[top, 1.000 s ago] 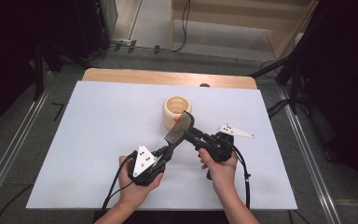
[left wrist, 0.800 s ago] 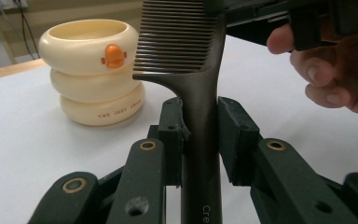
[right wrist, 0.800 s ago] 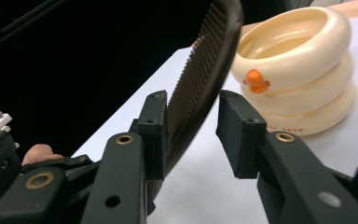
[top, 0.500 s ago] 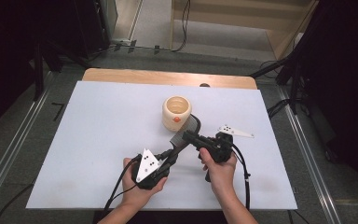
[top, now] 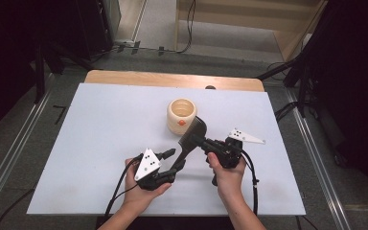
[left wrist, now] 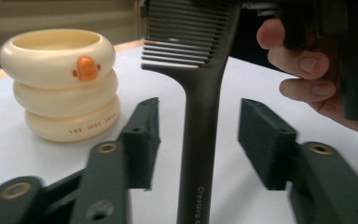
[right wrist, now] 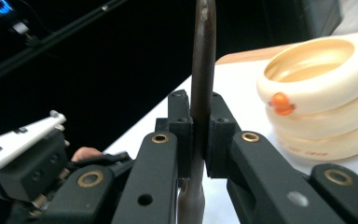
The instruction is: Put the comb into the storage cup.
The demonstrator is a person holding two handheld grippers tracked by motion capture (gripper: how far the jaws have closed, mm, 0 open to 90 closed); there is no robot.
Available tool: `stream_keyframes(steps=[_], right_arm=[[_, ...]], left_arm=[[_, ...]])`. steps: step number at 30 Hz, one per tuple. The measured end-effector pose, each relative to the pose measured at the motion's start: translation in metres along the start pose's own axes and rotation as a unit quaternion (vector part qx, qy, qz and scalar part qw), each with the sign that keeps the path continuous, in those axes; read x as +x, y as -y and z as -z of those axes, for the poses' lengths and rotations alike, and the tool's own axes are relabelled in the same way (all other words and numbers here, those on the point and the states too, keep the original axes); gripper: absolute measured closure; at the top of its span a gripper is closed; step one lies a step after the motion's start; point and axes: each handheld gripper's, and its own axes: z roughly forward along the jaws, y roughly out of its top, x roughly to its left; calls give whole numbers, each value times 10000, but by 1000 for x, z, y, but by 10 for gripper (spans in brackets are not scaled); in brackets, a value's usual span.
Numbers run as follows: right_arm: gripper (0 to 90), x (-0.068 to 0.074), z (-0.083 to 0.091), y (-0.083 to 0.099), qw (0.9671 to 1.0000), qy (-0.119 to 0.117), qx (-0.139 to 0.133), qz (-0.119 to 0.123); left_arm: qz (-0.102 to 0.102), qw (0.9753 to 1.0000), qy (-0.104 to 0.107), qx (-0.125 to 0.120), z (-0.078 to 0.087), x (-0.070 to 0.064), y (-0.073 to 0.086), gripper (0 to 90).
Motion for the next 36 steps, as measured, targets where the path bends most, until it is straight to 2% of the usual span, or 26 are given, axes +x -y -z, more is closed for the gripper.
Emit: stream_keyframes(steps=[1, 2, 3, 4, 5, 6, 7, 8, 9, 11, 14, 17, 19, 23, 30, 36], right_arm=[[821, 0, 0, 0, 10000, 30, -9, 92], [821, 1, 1, 0, 9998, 70, -25, 167], [821, 1, 1, 0, 9996, 118, -35, 244], [821, 2, 1, 0, 9994, 153, -45, 301], [821, 3, 2, 0, 9992, 145, -34, 360], [821, 3, 2, 0, 9992, 145, -34, 360], [821, 3, 2, 0, 9990, 164, -27, 408], [822, 5, 2, 0, 9984, 197, -22, 528], [822, 5, 2, 0, 9984, 197, -22, 528], [821, 6, 2, -1, 9979, 171, -41, 625], [822, 7, 1, -1, 9971, 172, -79, 739], [822, 8, 1, 0, 9961, 210, -85, 851], [822, 8, 0, 0, 9954, 226, -93, 929], [822, 9, 2, -1, 9954, 203, -113, 925], [821, 8, 4, -3, 9955, 143, -179, 919], [821, 7, 4, -6, 9947, 205, -121, 997]], left_arm=[[61, 10000, -9, 46, 0, 2, 0, 369], [141, 9998, 3, 121, 2, 5, 0, 369], [202, 9996, -28, 173, 3, 7, 0, 332], [201, 9996, -68, 190, 5, 9, 0, 288], [206, 9995, -122, 219, 7, 11, 1, 189], [219, 9992, -196, 253, 8, 14, 1, 189], [240, 9991, -208, 287, 10, 16, 2, 131], [200, 9992, -171, 302, 12, 19, 3, 65], [228, 9991, -171, 330, 14, 22, 3, 65], [313, 9992, -32, 257, 18, 28, 5, 0], [340, 9993, -33, 166, 24, 36, 10, 0], [348, 9992, -150, 158, 31, 42, 14, 0], [392, 9990, -152, 137, 35, 46, 17, 0], [324, 9990, -247, 162, 45, 53, 21, 0], [336, 9986, -389, 141, 61, 64, 25, 0], [237, 9983, -524, 137, 74, 73, 28, 0]])
